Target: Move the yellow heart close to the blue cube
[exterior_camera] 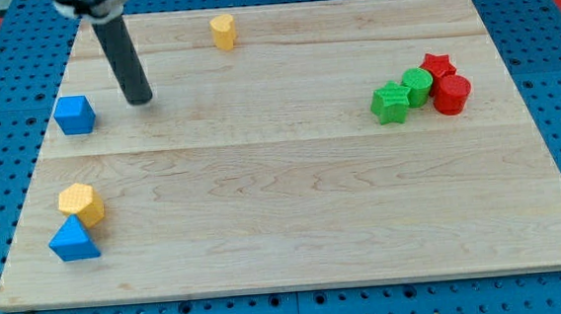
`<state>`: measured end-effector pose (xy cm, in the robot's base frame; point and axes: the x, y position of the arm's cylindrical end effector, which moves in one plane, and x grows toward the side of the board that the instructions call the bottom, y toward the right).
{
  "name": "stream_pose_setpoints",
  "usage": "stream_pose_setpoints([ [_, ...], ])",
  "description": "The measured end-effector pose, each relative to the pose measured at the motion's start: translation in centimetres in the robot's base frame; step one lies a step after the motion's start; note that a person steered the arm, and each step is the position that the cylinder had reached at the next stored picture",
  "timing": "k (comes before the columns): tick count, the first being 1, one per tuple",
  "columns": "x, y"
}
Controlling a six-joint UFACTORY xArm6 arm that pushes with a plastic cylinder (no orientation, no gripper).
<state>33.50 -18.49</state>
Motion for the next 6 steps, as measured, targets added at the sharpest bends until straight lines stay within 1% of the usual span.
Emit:
stream_pose_setpoints([
  [1,-0.5,-7.1],
  [2,6.2,-5.5],
  [3,11.4,-4.4],
  [4,13.4,-3.6],
  [5,7.9,5.5],
  [6,0.5,17.0],
])
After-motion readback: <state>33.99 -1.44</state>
